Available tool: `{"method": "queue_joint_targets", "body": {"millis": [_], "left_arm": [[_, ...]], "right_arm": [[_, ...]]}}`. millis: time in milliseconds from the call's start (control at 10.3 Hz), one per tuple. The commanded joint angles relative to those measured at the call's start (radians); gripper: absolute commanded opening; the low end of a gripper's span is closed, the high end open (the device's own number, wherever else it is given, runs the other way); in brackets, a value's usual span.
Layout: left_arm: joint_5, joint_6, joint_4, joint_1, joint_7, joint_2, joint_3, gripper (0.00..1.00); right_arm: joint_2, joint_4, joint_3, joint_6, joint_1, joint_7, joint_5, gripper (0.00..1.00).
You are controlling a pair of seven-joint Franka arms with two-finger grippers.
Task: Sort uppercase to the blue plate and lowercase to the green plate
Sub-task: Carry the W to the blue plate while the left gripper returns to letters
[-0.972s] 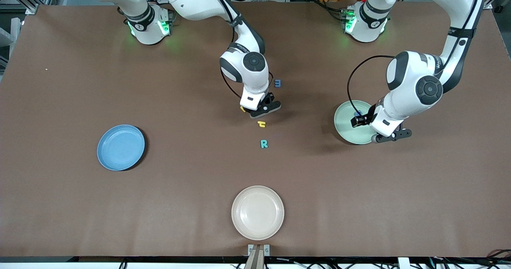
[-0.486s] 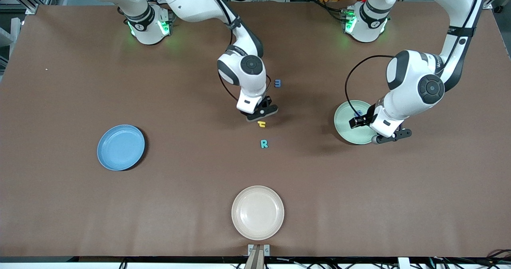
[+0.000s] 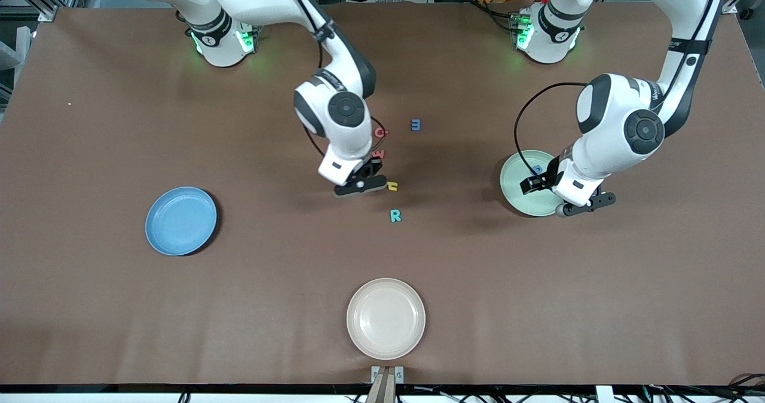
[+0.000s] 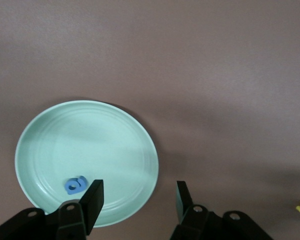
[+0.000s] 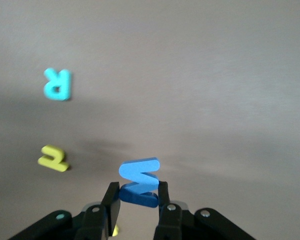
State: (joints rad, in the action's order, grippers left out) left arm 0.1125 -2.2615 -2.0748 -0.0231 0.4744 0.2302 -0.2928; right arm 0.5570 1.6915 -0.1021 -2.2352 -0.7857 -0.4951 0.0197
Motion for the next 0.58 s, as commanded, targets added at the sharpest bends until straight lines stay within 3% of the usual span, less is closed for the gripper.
{"method": "queue_joint_targets", "body": {"millis": [0,292,486], "left_arm": [[0.018,0.017,0.008,0.07,0.067,0.011,-0.008,0.66],[0.009,0.014,0.094,0.182,0.194,0.096,-0.005,0.65],[-0.028,0.011,0.134,0.268,0.301,0.159,-0.002,0.65]], "right_arm": [[-0.06,0.028,0.009,0.051,0.097,-0.006,-0.015,0.0],[-0.094,0.024,-0.077,0.085,0.187,-0.003,-0.017,0.0],[-0.104,0.024,-0.083,0.091,0.267,0.007,-0.018,0.0]]}}
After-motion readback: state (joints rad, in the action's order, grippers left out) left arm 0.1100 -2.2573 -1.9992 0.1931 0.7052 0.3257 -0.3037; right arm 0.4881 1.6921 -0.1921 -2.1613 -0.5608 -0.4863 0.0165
